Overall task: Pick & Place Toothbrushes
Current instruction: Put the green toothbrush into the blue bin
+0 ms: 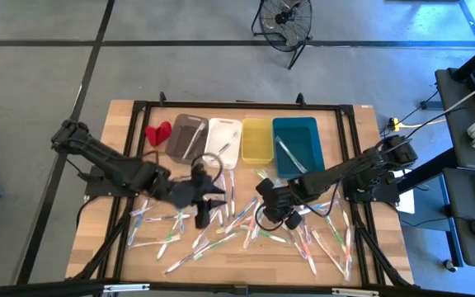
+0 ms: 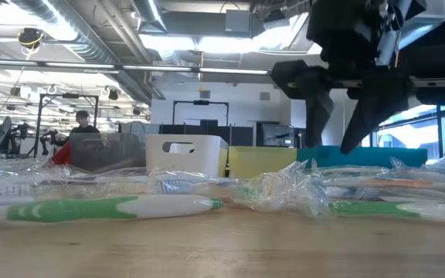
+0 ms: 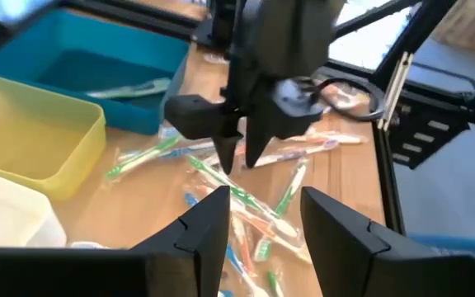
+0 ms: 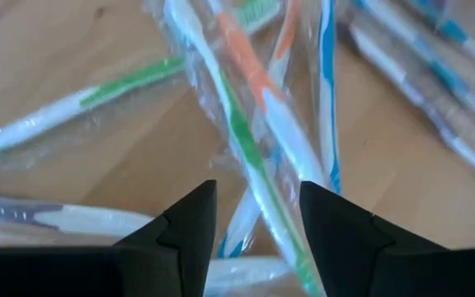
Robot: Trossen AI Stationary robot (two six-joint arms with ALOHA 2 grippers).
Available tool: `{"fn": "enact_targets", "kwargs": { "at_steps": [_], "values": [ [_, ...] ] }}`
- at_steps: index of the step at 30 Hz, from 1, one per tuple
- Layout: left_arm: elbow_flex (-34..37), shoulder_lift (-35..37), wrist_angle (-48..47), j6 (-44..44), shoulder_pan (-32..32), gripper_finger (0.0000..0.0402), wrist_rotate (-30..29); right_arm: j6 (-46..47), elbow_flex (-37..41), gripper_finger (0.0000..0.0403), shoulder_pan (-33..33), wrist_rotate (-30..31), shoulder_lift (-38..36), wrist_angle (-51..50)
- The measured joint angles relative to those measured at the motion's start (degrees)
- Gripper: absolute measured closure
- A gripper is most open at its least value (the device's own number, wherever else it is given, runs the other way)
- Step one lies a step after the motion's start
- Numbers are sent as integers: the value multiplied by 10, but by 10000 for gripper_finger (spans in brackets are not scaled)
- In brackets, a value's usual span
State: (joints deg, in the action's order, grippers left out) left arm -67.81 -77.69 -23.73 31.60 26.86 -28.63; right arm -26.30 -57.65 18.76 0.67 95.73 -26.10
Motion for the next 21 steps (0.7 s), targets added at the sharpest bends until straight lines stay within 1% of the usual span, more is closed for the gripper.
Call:
{"fn": "enact_targets", "kwargs": {
  "at_steps": [3,6,8,11,16,21],
  "values": [
    [0,-2,-1,21,47,258,-64,3,0,236,0,0,4,-5],
    [0,-2,-1,43,85,258,-114,15,0,243,0,6,4,-9],
    [0,-2,-1,58,106,258,-139,18,0,245,0,18,4,-17],
    [0,-2,-1,74,132,258,-174,18,0,242,-4,19,8,-20],
    [0,-15,-1,101,160,258,-213,14,0,229,-18,19,27,-21],
    [0,-33,-1,125,167,258,-218,-7,0,221,-31,43,42,-13]
  ]
}}
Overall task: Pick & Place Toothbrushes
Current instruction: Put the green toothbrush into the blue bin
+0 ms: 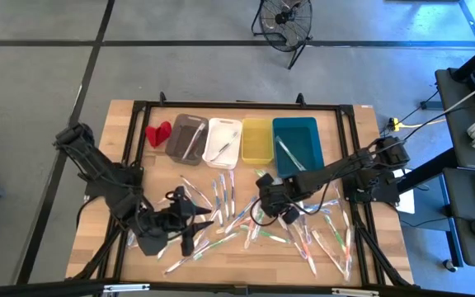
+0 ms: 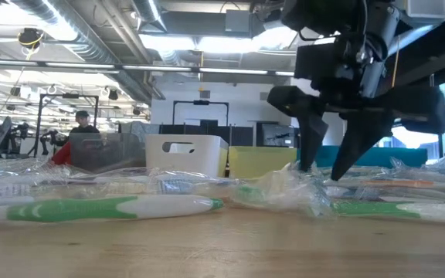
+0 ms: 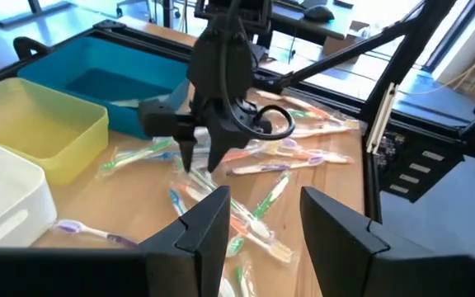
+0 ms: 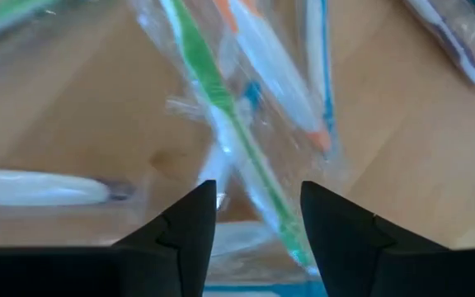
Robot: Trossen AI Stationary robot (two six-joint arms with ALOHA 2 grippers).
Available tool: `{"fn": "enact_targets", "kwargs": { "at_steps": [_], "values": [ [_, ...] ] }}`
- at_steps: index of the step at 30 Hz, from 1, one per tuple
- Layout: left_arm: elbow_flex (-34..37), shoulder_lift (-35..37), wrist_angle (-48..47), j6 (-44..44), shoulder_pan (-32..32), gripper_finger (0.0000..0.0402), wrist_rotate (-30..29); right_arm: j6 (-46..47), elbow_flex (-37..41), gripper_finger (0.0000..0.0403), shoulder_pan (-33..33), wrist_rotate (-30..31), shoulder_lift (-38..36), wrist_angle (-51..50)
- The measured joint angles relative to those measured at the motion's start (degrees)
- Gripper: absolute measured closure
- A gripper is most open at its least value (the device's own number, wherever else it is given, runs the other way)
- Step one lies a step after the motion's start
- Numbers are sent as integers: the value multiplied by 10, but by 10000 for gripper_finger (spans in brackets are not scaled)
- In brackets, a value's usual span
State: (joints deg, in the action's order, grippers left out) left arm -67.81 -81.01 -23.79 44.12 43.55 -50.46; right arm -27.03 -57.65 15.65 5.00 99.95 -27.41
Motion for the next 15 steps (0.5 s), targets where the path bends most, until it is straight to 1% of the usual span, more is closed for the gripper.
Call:
{"fn": "enact_targets", "kwargs": {
  "at_steps": [7,15],
  "values": [
    [0,-10,2,3,0,258,0,-9,0,230,-15,2,21,4],
    [0,-10,2,-12,0,258,-1,-11,0,262,-16,1,26,10]
  ]
}}
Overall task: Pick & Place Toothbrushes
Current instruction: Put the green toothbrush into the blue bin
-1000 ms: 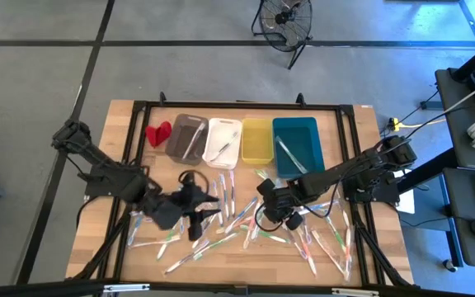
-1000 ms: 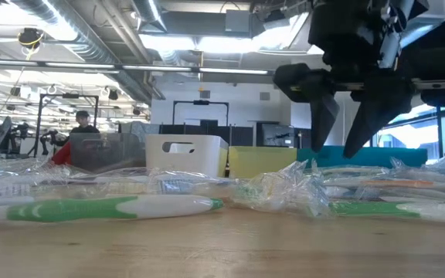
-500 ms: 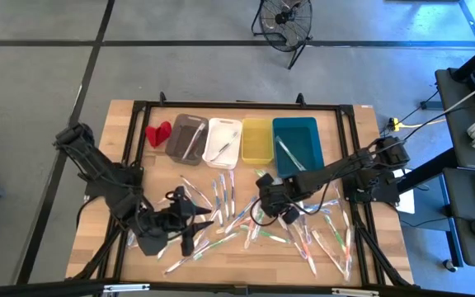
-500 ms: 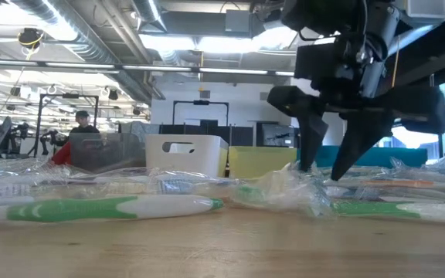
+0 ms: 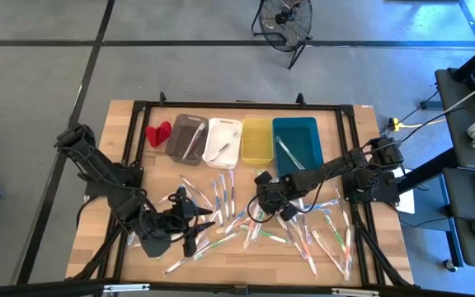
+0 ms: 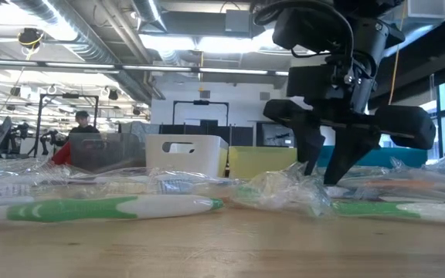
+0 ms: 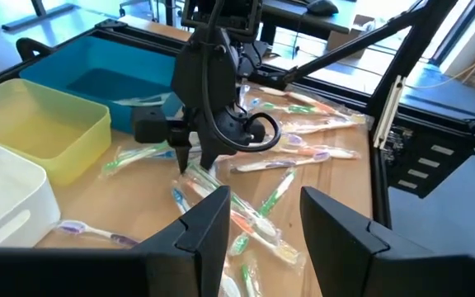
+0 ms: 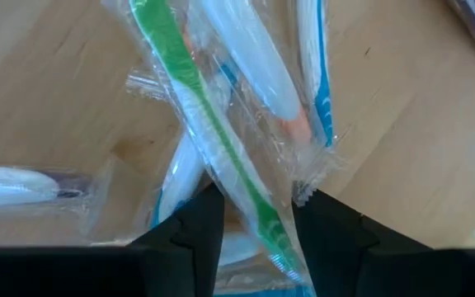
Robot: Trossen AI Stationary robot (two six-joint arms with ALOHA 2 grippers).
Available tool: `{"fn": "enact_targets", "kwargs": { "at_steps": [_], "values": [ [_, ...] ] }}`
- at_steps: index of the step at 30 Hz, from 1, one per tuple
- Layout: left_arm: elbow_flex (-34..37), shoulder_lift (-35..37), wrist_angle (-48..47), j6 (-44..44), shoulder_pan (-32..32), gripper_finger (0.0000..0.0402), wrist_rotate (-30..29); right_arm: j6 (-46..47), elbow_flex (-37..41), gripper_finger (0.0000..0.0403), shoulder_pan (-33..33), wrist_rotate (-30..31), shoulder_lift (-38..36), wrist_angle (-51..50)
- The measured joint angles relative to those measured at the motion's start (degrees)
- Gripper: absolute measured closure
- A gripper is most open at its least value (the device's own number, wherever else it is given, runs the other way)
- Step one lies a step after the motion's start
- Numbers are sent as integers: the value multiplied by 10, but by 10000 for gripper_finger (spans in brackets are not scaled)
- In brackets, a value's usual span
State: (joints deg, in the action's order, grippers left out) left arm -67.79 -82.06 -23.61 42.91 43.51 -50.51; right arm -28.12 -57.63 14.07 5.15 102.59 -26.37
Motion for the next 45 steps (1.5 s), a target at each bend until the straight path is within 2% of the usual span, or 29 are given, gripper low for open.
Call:
{"fn": "enact_targets", "kwargs": {
  "at_steps": [13,21,25,34,41,45],
  "values": [
    [0,0,-2,-2,0,258,-10,22,0,385,0,0,0,-14],
    [0,0,-2,-2,0,258,-10,37,0,371,5,21,0,-18],
    [0,0,-3,-2,0,258,-10,36,-6,382,17,34,-2,-28],
    [0,0,-4,-2,0,258,-13,47,-91,384,45,66,-3,-103],
    [0,0,-4,-2,0,258,-13,172,-199,384,59,109,-3,-260],
    [0,0,-7,-6,0,258,-12,257,-254,384,59,111,-3,-361]
  ]
}}
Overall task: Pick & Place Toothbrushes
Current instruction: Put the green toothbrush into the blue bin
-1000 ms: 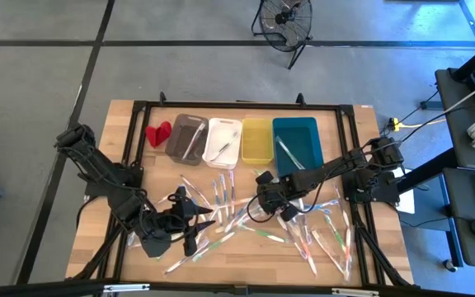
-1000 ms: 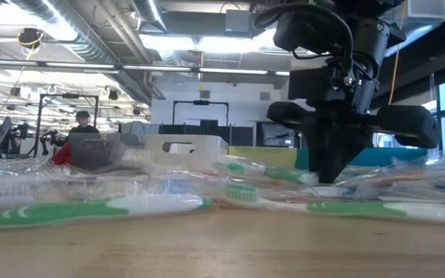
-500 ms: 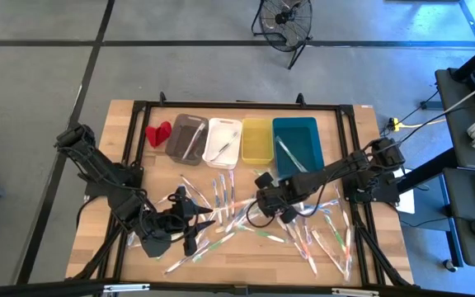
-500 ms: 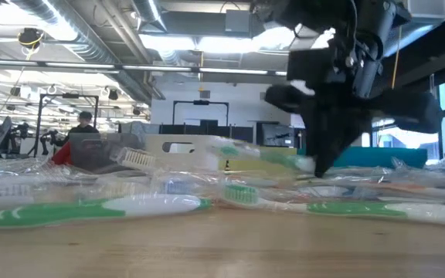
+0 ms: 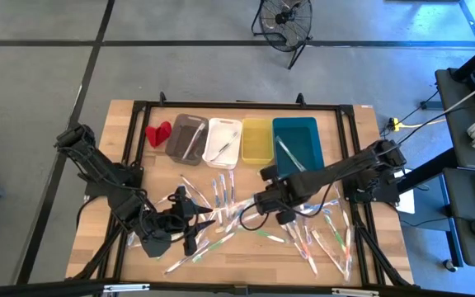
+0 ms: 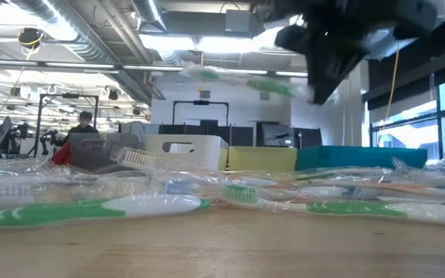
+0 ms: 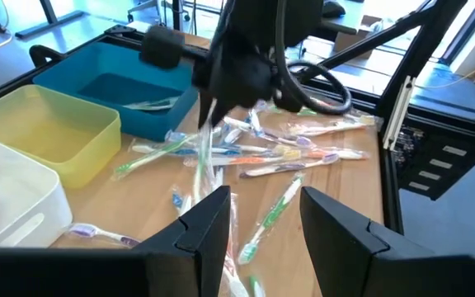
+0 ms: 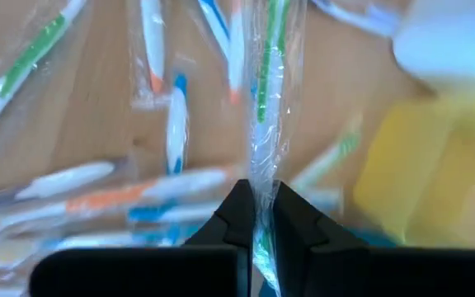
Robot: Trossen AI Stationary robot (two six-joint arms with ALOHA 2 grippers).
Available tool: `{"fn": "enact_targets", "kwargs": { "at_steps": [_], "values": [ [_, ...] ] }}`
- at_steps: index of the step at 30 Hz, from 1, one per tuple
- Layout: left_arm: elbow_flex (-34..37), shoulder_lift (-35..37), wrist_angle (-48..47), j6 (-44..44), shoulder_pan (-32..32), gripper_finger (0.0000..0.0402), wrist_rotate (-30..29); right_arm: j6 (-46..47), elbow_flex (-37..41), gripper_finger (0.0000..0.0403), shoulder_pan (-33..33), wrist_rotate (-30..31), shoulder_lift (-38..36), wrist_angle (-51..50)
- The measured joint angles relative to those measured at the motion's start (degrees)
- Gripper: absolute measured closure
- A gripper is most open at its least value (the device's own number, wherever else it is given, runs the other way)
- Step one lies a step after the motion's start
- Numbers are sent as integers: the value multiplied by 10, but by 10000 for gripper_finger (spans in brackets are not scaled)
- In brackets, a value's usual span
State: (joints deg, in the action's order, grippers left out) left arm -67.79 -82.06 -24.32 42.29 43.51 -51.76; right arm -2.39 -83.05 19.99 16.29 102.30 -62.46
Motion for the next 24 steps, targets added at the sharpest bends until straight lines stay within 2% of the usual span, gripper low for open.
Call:
{"fn": "enact_targets", "kwargs": {
  "at_steps": [12,20,24],
  "values": [
    [0,0,0,-76,-20,258,4,155,-90,384,0,53,-2,-274],
    [0,0,1,-159,-86,258,77,173,-83,384,-9,41,-76,-274],
    [0,1,1,-206,-127,258,102,206,-83,384,-24,78,-137,-276]
  ]
}}
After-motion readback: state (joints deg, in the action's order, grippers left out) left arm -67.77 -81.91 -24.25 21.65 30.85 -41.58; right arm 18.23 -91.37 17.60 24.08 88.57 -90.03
